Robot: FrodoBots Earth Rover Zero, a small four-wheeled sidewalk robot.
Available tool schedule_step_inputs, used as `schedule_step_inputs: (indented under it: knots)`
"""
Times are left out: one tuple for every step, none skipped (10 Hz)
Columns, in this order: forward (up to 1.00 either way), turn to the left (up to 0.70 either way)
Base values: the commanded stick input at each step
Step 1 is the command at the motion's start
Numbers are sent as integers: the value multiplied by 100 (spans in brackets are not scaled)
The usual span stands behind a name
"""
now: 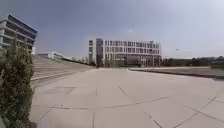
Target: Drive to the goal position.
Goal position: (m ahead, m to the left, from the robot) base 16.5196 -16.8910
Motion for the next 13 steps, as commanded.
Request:
schedule_step_inputs:
  knots:
    - [0, 0]
    - [0, 0]
    - [0, 0]
    - [0, 0]
    - [14, 0]
    - [68, 0]
    - [70, 0]
    - [70, -21]
    - [70, -35]
    - [70, -35]
    - [70, -35]
    - [70, -35]
    - [70, -35]
